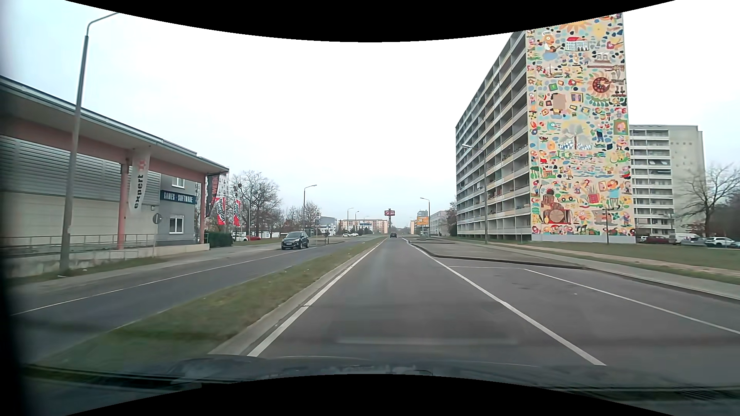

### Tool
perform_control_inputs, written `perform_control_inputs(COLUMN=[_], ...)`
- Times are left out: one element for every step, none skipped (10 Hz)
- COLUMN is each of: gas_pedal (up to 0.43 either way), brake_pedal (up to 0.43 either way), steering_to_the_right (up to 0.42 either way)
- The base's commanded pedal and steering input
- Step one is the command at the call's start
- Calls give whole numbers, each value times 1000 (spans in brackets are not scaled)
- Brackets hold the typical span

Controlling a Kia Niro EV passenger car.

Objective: Follow the waypoints while adhering to traffic rules and regulations

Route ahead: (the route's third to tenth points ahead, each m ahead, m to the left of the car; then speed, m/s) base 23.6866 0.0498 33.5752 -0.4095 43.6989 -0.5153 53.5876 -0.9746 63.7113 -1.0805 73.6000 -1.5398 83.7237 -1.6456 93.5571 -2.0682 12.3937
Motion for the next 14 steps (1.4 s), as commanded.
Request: perform_control_inputs(gas_pedal=[138,138,138,138,138,138,138,138,138,138,138,138,138,138], brake_pedal=[0,0,0,0,0,0,0,0,0,0,0,0,0,0], steering_to_the_right=[0,1,3,4,4,4,4,4,4,4,4,3,1,0])
